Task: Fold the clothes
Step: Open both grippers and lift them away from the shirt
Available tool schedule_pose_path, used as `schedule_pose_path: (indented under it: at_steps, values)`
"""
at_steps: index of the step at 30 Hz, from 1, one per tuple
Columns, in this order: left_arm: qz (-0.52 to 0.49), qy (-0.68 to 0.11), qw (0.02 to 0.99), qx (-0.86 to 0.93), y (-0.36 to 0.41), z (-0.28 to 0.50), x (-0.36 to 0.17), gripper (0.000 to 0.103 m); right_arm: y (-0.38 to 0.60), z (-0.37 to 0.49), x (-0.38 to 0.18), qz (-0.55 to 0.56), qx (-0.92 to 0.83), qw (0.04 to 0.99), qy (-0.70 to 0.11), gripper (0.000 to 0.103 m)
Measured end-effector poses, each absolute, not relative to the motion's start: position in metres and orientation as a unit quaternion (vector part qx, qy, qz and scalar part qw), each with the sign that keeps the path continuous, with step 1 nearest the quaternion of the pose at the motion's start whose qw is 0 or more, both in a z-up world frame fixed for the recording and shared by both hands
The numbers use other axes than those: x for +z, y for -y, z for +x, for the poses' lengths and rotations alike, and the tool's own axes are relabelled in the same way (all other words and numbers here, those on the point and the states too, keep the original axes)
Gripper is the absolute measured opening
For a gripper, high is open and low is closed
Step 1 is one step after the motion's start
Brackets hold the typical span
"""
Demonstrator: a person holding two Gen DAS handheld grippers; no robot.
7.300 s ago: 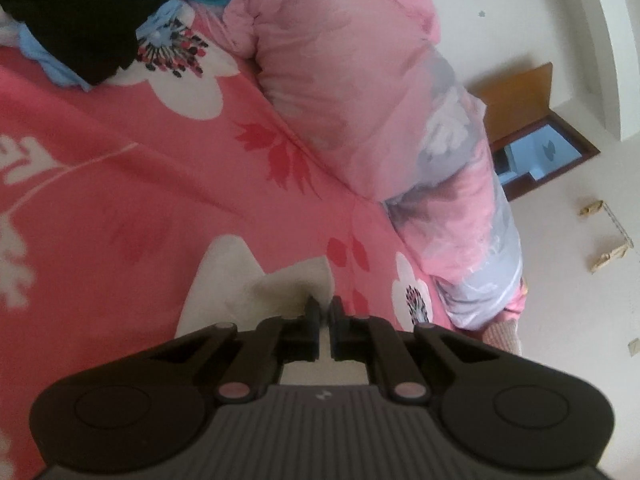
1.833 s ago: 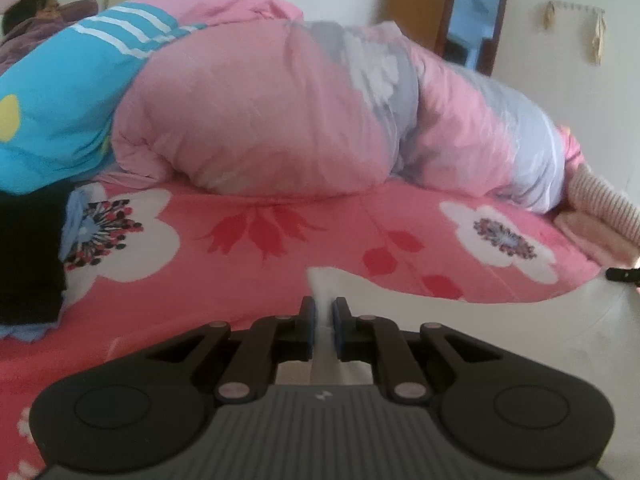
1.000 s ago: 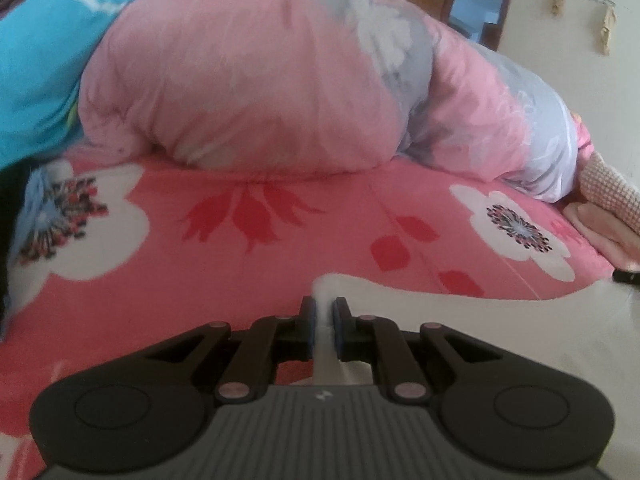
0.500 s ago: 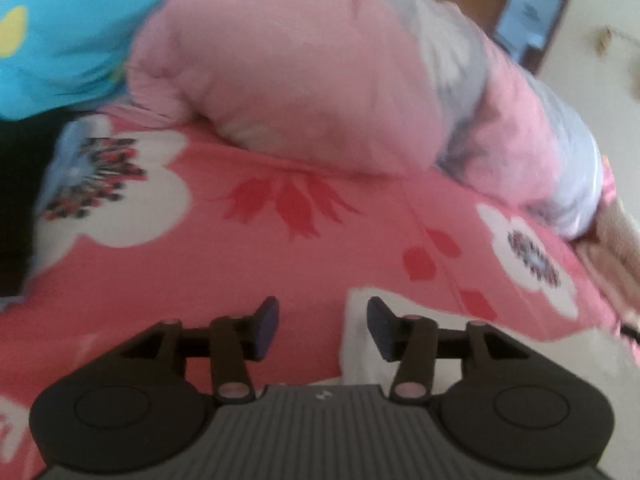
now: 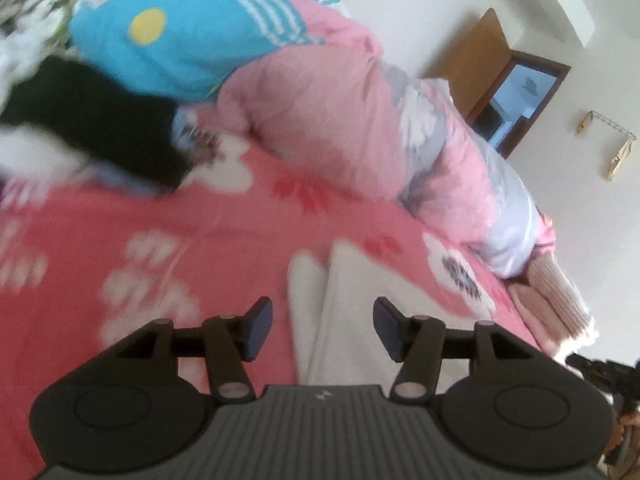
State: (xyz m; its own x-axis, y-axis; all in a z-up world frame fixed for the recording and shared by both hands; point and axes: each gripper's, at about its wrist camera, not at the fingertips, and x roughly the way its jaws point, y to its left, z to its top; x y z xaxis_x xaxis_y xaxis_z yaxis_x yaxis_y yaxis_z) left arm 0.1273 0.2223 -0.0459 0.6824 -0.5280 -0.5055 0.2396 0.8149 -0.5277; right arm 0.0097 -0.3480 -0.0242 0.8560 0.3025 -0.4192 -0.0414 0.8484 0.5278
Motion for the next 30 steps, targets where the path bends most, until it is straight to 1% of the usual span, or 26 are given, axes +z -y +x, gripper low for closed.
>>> schedule_pose_path:
  at_steps: [4, 6, 8, 11, 15, 18, 21, 22, 23, 24, 25, 26, 28, 30]
  values:
    - [-0.217, -0.342, 0.887, -0.221, -0.239, 0.085, -0.065, 0.055, 0.307, 0.003, -0.033, 0.248, 0.131, 0.918, -0.28, 0.004]
    - [-0.195, -0.338, 0.892, -0.228, -0.24, 0.068, -0.068, 0.055, 0.292, 0.0, -0.04, 0.256, 0.141, 0.91, -0.294, 0.004]
    - [-0.143, -0.333, 0.902, -0.236, -0.232, 0.055, -0.067, 0.055, 0.28, -0.004, -0.048, 0.26, 0.146, 0.903, -0.309, 0.005]
    - [-0.04, -0.32, 0.915, -0.244, -0.21, 0.039, -0.066, 0.055, 0.261, -0.009, -0.058, 0.263, 0.152, 0.895, -0.328, 0.006]
    - [0.078, -0.307, 0.918, -0.239, -0.179, 0.028, -0.074, 0.055, 0.238, -0.015, -0.065, 0.25, 0.155, 0.893, -0.339, 0.007]
    - [0.134, -0.286, 0.918, -0.239, -0.167, 0.021, -0.081, 0.056, 0.225, -0.017, -0.065, 0.249, 0.158, 0.893, -0.34, 0.011]
    - [0.154, -0.273, 0.918, -0.242, -0.161, 0.023, -0.082, 0.054, 0.22, -0.017, -0.066, 0.255, 0.159, 0.891, -0.341, 0.012]
    - [0.162, -0.269, 0.918, -0.242, -0.159, 0.024, -0.082, 0.049, 0.218, -0.018, -0.066, 0.255, 0.158, 0.89, -0.342, 0.013]
    - [0.172, -0.264, 0.917, -0.243, -0.157, 0.024, -0.082, 0.04, 0.217, -0.018, -0.066, 0.255, 0.158, 0.89, -0.343, 0.013]
    - [0.189, -0.258, 0.916, -0.244, -0.153, 0.022, -0.081, 0.035, 0.216, -0.019, -0.066, 0.255, 0.157, 0.89, -0.344, 0.014]
    - [0.218, -0.245, 0.914, -0.239, -0.148, 0.019, -0.081, 0.025, 0.215, -0.02, -0.066, 0.255, 0.156, 0.89, -0.344, 0.014]
    - [0.253, -0.228, 0.911, -0.231, -0.142, 0.014, -0.081, 0.02, 0.215, -0.02, -0.066, 0.255, 0.154, 0.89, -0.345, 0.014]
    - [0.33, -0.182, 0.905, -0.199, -0.131, 0.003, -0.08, 0.018, 0.214, -0.022, -0.066, 0.254, 0.152, 0.891, -0.345, 0.015]
    - [0.402, -0.13, 0.892, -0.157, -0.123, -0.009, -0.081, 0.013, 0.213, -0.023, -0.065, 0.252, 0.15, 0.892, -0.344, 0.015]
